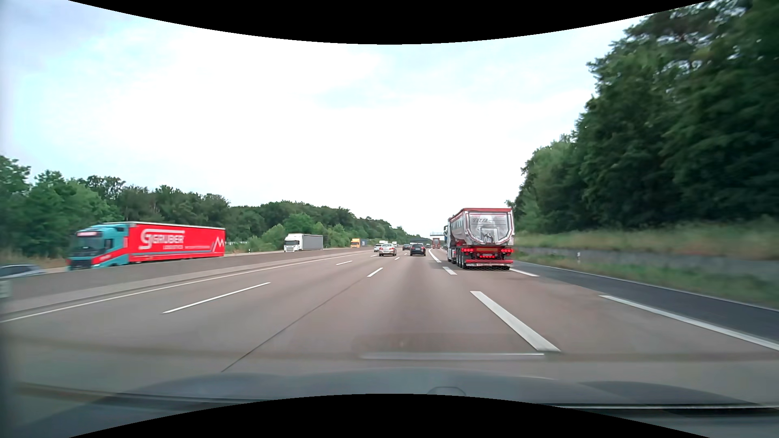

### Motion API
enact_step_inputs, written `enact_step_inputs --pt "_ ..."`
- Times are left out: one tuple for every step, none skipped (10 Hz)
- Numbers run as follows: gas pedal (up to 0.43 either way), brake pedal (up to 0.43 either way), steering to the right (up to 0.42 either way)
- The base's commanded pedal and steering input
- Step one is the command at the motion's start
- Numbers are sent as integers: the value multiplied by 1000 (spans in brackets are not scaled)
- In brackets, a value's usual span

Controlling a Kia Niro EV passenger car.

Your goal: Follow the waypoints while adhering to traffic rules and regulations

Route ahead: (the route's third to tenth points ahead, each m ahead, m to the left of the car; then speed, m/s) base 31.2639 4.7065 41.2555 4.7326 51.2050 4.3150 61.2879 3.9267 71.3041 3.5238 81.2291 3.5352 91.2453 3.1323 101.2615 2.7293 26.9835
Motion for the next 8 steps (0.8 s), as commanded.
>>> enact_step_inputs --pt "169 0 -1" --pt "169 0 -1" --pt "169 0 0" --pt "169 0 0" --pt "169 0 0" --pt "169 0 0" --pt "169 0 0" --pt "169 0 0"
